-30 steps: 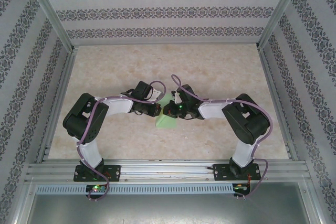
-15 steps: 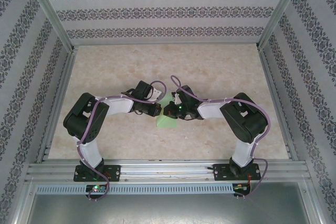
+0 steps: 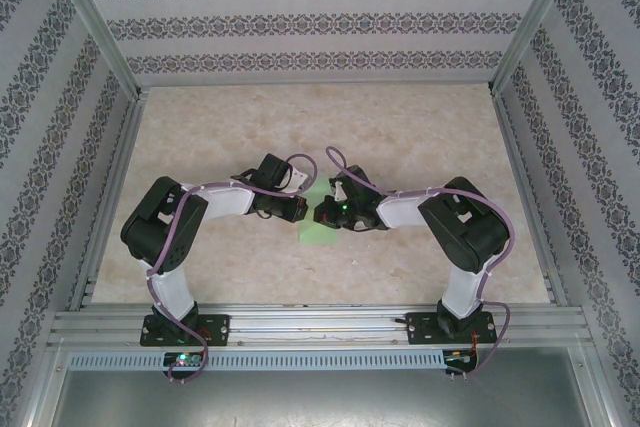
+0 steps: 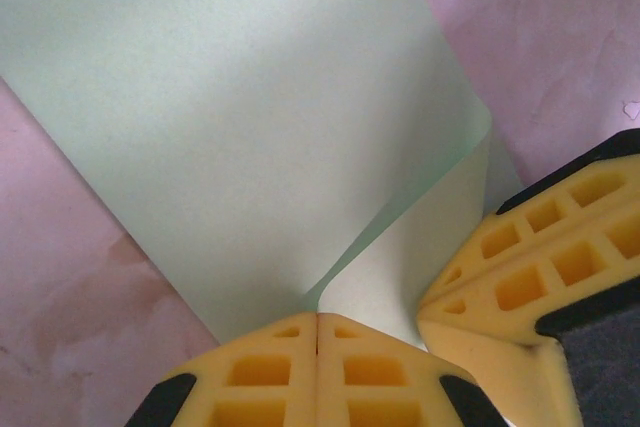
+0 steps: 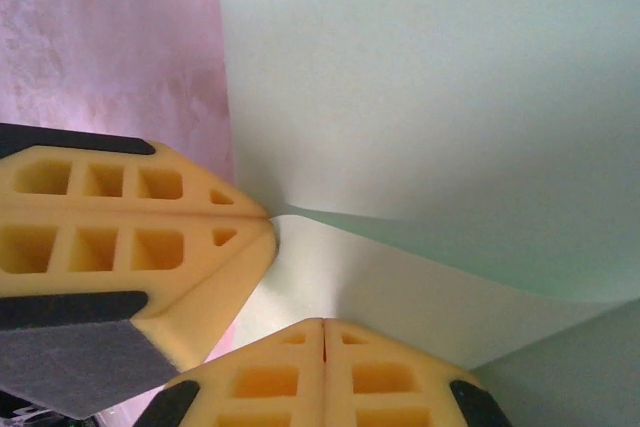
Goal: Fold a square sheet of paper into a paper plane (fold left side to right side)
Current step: Fold the triangle a second time at the center of the table.
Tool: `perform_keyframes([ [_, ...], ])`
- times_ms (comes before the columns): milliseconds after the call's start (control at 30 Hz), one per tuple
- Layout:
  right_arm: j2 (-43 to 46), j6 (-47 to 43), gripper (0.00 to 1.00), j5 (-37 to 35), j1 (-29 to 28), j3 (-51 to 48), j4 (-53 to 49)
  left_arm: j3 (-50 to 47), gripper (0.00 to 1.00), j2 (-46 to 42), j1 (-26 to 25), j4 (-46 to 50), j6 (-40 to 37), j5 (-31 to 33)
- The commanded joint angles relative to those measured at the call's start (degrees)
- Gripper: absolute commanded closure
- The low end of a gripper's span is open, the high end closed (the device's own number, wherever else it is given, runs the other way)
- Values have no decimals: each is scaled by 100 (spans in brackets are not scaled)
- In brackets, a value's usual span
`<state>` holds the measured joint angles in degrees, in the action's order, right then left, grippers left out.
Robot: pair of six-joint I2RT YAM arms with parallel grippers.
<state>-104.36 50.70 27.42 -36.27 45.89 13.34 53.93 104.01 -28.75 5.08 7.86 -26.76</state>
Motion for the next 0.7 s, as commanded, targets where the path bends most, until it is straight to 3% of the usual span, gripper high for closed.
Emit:
perform_keyframes([
  [0, -129, -90, 100, -148, -56, -130, -77, -32, 100, 287, 53, 336, -127, 288],
  [233, -116, -42, 100, -202, -76, -303, -53, 61, 97, 158, 48, 383, -61, 250],
  [467, -142, -16, 100, -193, -110, -353, 45, 397, 79, -495, 177, 731, 122, 312],
  [667, -81, -42, 100, -211, -110, -351, 46, 184, 78, -1367, 286, 1139, 405, 328],
])
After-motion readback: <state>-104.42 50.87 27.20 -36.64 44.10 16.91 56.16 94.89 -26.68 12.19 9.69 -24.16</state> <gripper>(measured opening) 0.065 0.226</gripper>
